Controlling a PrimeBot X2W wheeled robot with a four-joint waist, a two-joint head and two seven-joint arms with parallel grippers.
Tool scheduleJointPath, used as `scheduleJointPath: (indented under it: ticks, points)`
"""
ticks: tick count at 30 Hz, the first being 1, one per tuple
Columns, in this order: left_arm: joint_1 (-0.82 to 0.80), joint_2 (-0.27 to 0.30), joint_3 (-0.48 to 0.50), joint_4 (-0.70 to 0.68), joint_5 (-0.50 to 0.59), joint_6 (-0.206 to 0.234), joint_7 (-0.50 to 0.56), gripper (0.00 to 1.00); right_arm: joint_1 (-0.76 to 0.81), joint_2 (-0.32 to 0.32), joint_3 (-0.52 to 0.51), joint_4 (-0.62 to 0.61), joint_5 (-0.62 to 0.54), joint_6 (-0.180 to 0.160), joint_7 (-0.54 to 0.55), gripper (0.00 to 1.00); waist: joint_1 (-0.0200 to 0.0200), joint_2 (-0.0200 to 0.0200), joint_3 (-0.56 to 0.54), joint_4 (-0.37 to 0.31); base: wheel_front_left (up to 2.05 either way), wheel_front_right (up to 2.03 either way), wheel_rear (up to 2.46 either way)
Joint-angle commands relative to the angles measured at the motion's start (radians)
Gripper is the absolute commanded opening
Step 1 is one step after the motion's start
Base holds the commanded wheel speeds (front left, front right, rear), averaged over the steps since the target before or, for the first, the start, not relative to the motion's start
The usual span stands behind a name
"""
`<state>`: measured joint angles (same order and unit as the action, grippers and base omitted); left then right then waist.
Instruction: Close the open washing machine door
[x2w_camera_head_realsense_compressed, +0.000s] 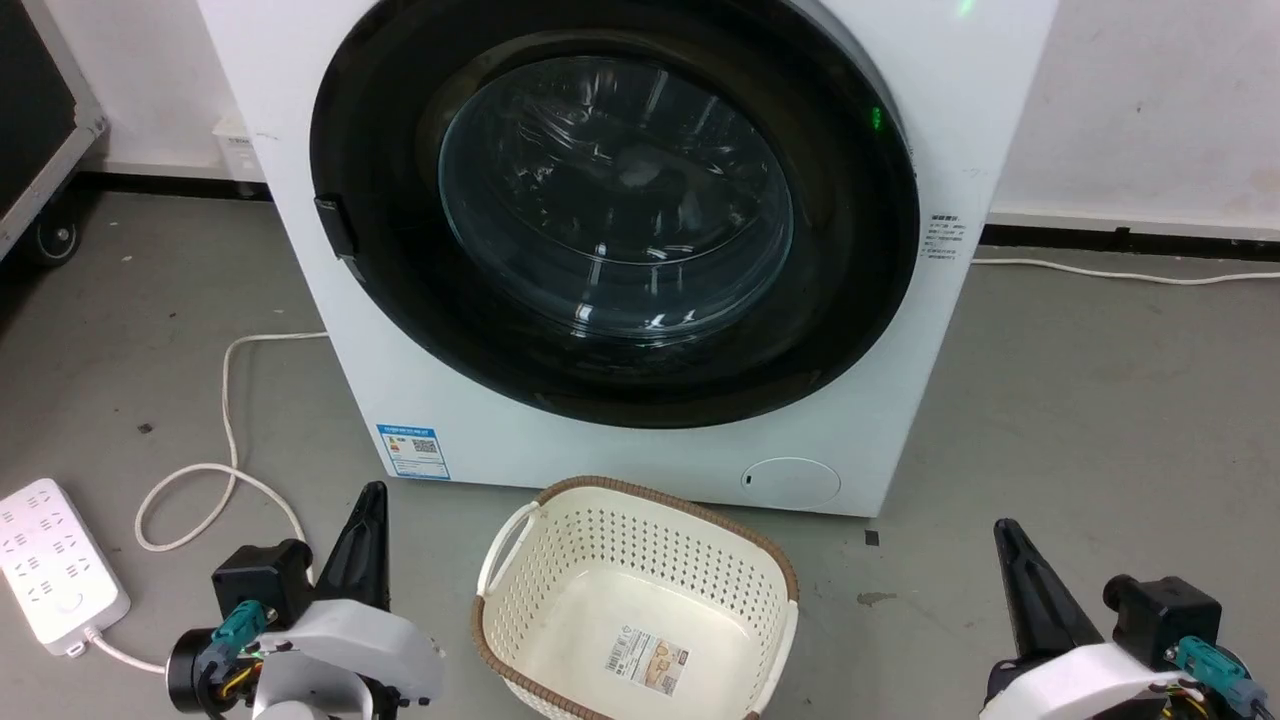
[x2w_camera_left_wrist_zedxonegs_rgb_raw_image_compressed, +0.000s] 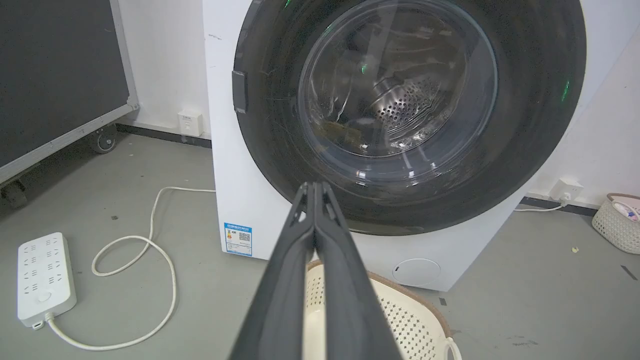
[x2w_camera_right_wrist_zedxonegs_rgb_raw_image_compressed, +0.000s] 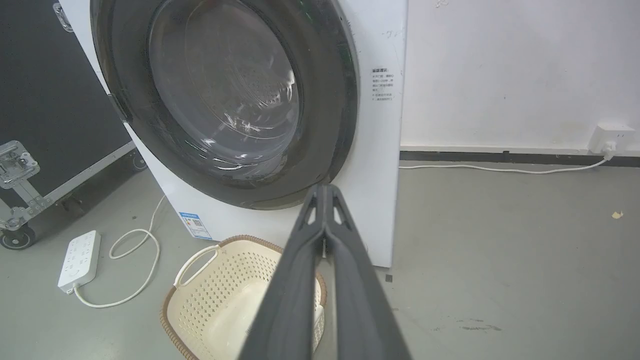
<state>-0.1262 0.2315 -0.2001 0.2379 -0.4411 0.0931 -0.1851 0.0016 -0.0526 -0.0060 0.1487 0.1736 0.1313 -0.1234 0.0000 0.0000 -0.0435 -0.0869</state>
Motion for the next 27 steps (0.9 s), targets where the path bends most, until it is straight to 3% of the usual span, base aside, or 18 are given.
scheduleJointPath:
  ticks: [1,27]
  points:
    - [0.013,-0.007,0.009,-0.01,0.016,-0.006,0.005,0.0,0.0,0.0,0.0,-0.01,-0.01,0.0,0.004,0.0,0.0,0.0,0.001,0.002,0.0,0.0,0.0]
    - [0.039,-0.047,0.054,-0.063,0.115,-0.026,0.047,0.0,0.0,0.001,0.002,-0.042,-0.048,0.0,0.032,0.0,0.0,0.0,0.011,0.021,0.0,0.0,0.0]
